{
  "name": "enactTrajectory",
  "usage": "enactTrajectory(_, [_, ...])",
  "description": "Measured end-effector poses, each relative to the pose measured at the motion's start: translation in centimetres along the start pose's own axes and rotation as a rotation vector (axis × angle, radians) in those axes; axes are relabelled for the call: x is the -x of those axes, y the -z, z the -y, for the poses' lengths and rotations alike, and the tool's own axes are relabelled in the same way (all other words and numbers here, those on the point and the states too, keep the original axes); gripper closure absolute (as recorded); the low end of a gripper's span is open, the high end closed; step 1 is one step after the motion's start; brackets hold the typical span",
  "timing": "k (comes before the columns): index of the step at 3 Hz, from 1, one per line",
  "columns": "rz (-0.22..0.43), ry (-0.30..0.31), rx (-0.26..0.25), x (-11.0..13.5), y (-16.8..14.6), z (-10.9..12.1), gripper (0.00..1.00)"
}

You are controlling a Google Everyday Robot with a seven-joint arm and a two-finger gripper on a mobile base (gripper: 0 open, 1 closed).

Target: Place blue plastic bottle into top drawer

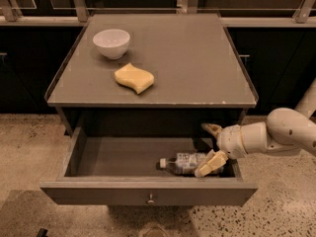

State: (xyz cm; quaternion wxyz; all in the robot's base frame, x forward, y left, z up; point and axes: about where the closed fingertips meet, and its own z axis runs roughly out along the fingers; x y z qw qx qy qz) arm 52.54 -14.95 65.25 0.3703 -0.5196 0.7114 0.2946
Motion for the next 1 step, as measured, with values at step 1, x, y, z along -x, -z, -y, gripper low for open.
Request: enactTrajectory(1, [0.0, 0.0, 0.0, 0.0, 0.0, 0.0, 0.0])
